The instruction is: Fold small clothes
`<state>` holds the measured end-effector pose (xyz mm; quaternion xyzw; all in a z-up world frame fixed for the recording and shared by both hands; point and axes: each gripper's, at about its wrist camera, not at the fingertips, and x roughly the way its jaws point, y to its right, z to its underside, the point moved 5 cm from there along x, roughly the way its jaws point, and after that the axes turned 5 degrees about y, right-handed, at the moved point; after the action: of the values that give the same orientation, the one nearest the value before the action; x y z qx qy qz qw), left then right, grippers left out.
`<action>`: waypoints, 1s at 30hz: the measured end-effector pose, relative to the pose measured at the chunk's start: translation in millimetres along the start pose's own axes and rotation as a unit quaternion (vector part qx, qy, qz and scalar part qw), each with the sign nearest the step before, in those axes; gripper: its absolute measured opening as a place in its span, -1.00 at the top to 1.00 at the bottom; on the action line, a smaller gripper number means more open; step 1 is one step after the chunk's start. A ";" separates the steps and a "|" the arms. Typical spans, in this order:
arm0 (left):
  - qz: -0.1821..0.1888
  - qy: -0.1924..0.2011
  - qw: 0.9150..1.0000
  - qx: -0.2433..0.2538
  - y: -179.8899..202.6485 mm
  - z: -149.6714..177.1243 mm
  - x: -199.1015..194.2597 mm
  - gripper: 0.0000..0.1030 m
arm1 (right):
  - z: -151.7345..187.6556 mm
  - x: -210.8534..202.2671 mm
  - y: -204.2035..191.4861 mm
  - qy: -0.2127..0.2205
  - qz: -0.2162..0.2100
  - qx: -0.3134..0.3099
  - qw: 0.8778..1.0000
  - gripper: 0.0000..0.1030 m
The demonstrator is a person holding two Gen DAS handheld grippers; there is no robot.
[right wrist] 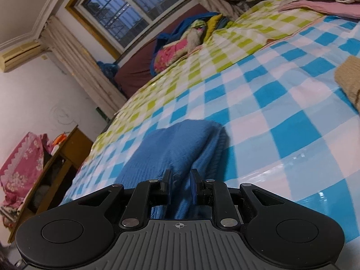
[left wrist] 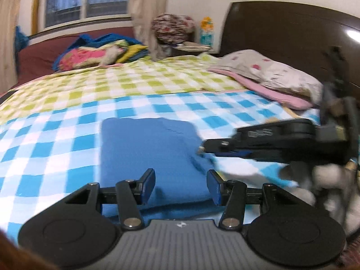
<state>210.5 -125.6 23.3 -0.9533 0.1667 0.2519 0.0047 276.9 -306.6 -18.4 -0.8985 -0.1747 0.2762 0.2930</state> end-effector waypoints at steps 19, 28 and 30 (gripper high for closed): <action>-0.075 -0.059 0.994 -0.047 -64.2 28.5 38.3 -0.18 | 17.9 22.3 4.4 -0.047 0.055 -0.022 0.997 0.39; -0.054 -0.022 0.997 -0.056 -69.7 2.8 38.0 -0.46 | 16.2 23.1 2.7 -0.036 0.025 -0.009 0.999 -0.12; -0.057 -0.035 0.996 -0.051 -72.1 7.1 49.0 -0.48 | 20.1 28.8 4.8 -0.048 0.031 -0.008 0.998 -0.13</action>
<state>270.3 -72.3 -11.9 -0.9509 0.0987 0.2923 -0.0234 288.3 -288.0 -46.3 -0.8917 -0.1625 0.3263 0.2683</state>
